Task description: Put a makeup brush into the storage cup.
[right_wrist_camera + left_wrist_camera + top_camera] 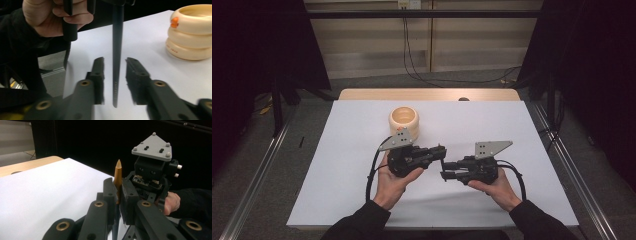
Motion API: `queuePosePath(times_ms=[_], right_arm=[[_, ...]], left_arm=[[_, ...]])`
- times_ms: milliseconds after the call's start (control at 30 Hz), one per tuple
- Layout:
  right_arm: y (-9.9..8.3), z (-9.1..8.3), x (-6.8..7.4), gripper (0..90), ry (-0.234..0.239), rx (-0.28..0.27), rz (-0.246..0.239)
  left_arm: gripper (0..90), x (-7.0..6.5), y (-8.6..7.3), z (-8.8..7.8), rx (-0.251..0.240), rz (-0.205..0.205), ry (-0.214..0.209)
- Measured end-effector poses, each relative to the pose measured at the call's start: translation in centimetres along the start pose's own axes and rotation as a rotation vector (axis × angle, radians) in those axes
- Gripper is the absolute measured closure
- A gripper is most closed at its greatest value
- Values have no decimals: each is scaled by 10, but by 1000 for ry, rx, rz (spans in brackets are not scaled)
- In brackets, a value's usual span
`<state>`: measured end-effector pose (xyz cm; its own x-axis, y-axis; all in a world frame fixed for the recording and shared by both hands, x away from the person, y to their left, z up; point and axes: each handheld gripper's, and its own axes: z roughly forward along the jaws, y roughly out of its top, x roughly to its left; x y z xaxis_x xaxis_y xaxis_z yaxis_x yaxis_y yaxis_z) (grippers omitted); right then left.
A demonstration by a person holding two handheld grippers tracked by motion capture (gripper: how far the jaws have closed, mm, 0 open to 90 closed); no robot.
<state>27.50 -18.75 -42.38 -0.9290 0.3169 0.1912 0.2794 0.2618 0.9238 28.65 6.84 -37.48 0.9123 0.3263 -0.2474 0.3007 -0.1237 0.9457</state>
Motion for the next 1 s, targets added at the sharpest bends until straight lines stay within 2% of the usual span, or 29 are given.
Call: queuePosePath(times_ms=[67,200,233,400,600,667,700,800,833,933,1000], right_arm=[[0,-1,-1,585,-5,-4,-1],[1,-6,0,405,-30,-14,5],[1,-6,0,405,-30,-14,5],[2,-12,0,235,-74,-39,13],[2,-19,-2,129,-102,-59,35],[3,-22,-2,56,-130,-69,36],[3,-22,-2,56,-130,-69,36],[3,-27,0,6,-186,-65,36],[3,-27,0,6,-186,-65,36],[3,-32,2,8,-229,-73,41],[1,-34,4,8,-253,-82,25]], left_arm=[[843,0,0,-1,2,3,10],[843,2,1,-3,0,1,19],[843,2,1,-4,0,-1,21],[843,5,1,-6,6,1,30],[843,7,2,-9,16,0,42],[843,8,2,-9,13,-6,45],[843,8,2,-10,15,-4,47],[843,8,2,-10,20,-5,50],[843,8,2,-10,21,-7,50],[843,7,2,-11,22,-7,53],[843,8,3,-12,24,-1,58]])
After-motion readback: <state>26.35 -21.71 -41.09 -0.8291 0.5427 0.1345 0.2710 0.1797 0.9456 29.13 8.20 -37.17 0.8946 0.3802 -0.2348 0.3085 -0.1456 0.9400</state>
